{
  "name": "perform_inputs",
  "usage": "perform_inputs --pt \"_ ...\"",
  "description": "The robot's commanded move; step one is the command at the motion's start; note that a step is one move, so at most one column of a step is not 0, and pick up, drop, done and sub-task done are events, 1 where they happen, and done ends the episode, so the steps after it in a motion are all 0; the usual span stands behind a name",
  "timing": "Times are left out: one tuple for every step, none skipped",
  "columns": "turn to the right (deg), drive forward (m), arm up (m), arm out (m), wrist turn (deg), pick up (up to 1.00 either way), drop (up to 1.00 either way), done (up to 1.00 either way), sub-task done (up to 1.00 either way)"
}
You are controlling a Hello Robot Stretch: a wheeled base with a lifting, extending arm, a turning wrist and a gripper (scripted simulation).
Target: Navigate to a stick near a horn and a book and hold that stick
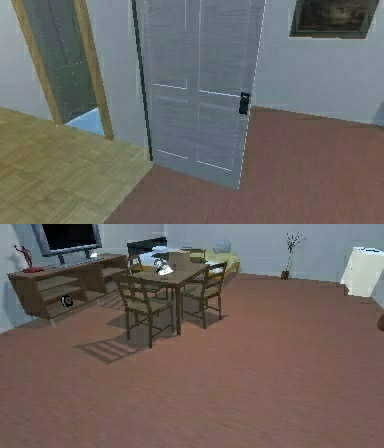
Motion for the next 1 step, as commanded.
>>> perform_inputs --pt "15.0 0.00 0.00 0.00 0.0 0.00 0.00 0.00 0.00"
